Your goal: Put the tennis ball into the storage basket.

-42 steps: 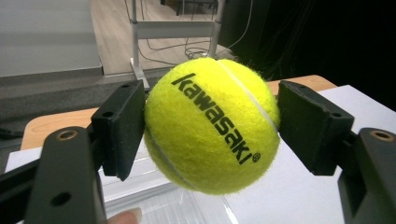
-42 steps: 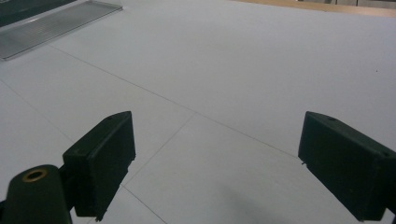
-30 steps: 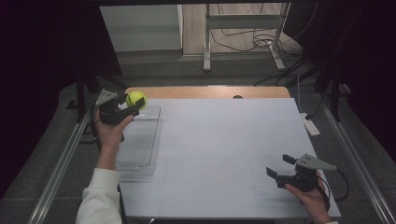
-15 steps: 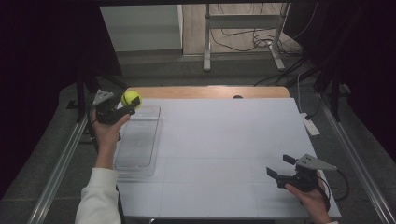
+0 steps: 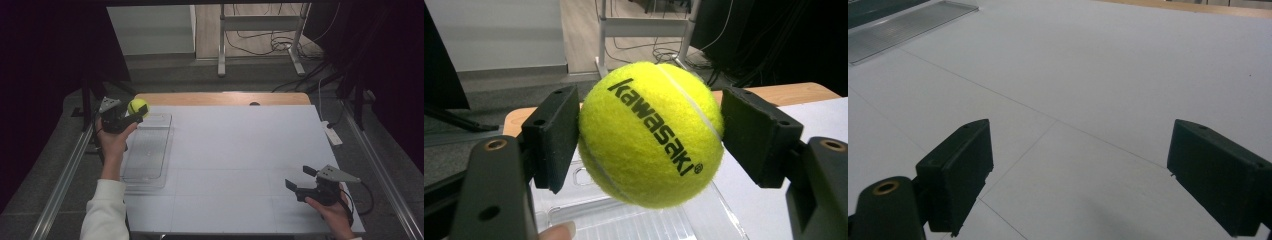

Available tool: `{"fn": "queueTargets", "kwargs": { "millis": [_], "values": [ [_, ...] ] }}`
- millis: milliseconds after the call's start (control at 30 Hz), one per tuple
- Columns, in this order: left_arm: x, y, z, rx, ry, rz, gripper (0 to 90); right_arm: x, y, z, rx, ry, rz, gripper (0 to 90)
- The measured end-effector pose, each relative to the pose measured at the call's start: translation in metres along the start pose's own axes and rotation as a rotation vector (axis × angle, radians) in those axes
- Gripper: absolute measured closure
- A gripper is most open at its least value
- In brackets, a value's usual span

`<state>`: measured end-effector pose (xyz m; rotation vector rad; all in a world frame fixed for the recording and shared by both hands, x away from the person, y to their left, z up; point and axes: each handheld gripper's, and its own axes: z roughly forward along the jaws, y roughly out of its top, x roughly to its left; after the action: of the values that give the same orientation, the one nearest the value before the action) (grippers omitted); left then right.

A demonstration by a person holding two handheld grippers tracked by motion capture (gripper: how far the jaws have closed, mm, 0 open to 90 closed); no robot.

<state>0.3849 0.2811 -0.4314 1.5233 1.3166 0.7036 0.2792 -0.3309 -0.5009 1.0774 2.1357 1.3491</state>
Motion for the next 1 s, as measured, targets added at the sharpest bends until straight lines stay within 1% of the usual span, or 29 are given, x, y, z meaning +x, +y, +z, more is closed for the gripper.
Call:
{"fn": "queueTargets", "kwargs": {
  "millis": [133, 200, 267, 633, 767, 1000],
  "values": [
    [0.003, -0.002, 0.002, 0.012, 0.009, 0.000, 27.2, 0.000, 0.000, 0.000, 0.000, -0.001, 0.002, 11.5],
    [0.004, -0.003, 0.004, 0.020, 0.012, -0.009, 27.2, 0.000, 0.000, 0.000, 0.000, -0.001, 0.002, 11.5],
    [0.005, -0.004, 0.006, 0.027, 0.016, -0.010, 27.2, 0.000, 0.000, 0.000, 0.000, -0.001, 0.001, 11.5],
    [0.005, -0.004, 0.006, 0.033, 0.031, -0.004, 27.2, 0.000, 0.000, 0.000, -0.002, -0.002, -0.001, 11.6],
    [0.005, -0.006, 0.009, 0.055, 0.046, 0.000, 27.2, 0.000, 0.000, -0.001, -0.004, -0.002, 0.000, 11.6],
    [0.007, -0.008, 0.011, 0.071, 0.058, -0.005, 27.2, 0.000, 0.000, 0.000, 0.002, 0.000, -0.002, 11.7]
  ]
}}
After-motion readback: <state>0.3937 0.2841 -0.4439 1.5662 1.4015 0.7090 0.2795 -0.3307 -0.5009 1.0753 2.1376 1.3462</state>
